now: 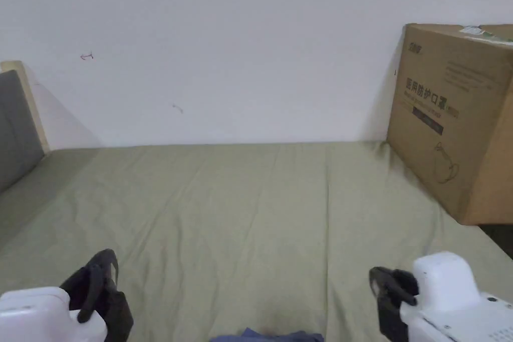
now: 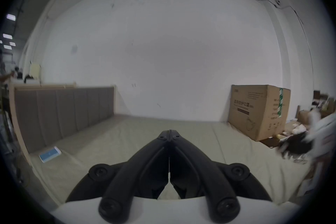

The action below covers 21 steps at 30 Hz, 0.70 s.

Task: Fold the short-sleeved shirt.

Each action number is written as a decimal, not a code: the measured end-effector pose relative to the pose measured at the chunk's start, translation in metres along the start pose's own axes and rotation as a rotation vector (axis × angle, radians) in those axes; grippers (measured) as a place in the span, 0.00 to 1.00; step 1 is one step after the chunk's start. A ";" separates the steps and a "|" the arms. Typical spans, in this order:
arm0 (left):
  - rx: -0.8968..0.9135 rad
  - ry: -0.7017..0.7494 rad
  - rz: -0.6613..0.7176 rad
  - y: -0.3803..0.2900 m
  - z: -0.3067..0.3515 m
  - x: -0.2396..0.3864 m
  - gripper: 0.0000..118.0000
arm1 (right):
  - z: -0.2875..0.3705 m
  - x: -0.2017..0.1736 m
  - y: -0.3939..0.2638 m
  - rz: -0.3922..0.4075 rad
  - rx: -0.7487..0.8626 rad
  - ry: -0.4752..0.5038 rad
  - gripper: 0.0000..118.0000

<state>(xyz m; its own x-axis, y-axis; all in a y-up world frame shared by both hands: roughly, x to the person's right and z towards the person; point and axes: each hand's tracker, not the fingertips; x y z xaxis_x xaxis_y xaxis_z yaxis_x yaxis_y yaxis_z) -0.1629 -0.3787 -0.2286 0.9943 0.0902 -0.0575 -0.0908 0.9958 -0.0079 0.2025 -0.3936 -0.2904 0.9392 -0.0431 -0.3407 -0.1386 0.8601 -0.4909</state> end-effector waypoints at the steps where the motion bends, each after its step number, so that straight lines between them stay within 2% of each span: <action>1: -0.063 -0.029 0.045 -0.002 -0.004 -0.009 0.00 | -0.032 0.003 -0.002 -0.048 -0.216 0.114 0.00; 2: -0.101 -0.047 0.089 -0.005 -0.007 -0.017 0.00 | -0.057 0.004 -0.009 -0.093 -0.345 0.180 0.00; 3: -0.138 -0.060 0.128 -0.009 -0.010 -0.025 0.00 | -0.083 0.004 -0.022 -0.123 -0.380 0.172 0.00; 7: -0.240 -0.005 0.164 -0.034 -0.015 -0.045 0.00 | -0.170 0.002 -0.056 -0.062 -0.643 0.107 0.00; 10: -0.403 -0.098 0.278 -0.055 -0.034 -0.065 0.00 | -0.207 -0.001 -0.083 -0.052 -0.774 0.054 0.00; 11: -0.470 -0.157 0.335 -0.063 -0.046 -0.073 0.00 | -0.207 -0.002 -0.084 -0.056 -0.730 0.070 0.00; 13: -0.678 -0.379 0.601 -0.094 -0.080 -0.093 0.01 | -0.208 -0.005 -0.081 -0.045 -0.721 0.063 0.00; 14: -0.781 -0.440 0.731 -0.112 -0.095 -0.098 0.05 | -0.209 -0.004 -0.081 -0.041 -0.726 0.062 0.00; 15: -0.855 -0.520 0.861 -0.132 -0.109 -0.099 0.26 | -0.209 -0.003 -0.081 -0.035 -0.728 0.065 0.00; 16: -0.908 -0.591 0.949 -0.155 -0.122 -0.100 0.34 | -0.203 -0.005 -0.080 -0.031 -0.725 0.067 0.00; 17: -0.939 -0.603 0.969 -0.170 -0.130 -0.098 0.46 | -0.203 -0.004 -0.080 -0.030 -0.724 0.070 0.00; 19: -1.048 -0.630 0.901 -0.205 -0.151 -0.086 0.93 | -0.203 -0.001 -0.081 -0.034 -0.719 0.078 0.00; 20: -1.080 -0.632 0.885 -0.218 -0.158 -0.080 1.00 | -0.202 0.000 -0.082 -0.042 -0.717 0.080 0.00; 21: -1.077 -0.633 0.915 -0.230 -0.167 -0.075 0.96 | -0.202 0.001 -0.083 -0.053 -0.713 0.082 0.00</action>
<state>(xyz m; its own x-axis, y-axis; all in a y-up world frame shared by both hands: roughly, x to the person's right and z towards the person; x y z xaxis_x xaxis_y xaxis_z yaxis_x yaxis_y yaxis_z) -0.2259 -0.6171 -0.3893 0.4139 0.9099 -0.0284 -0.3807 0.1447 -0.9133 0.1517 -0.5673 -0.4122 0.9275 -0.1379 -0.3474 -0.2913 0.3157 -0.9030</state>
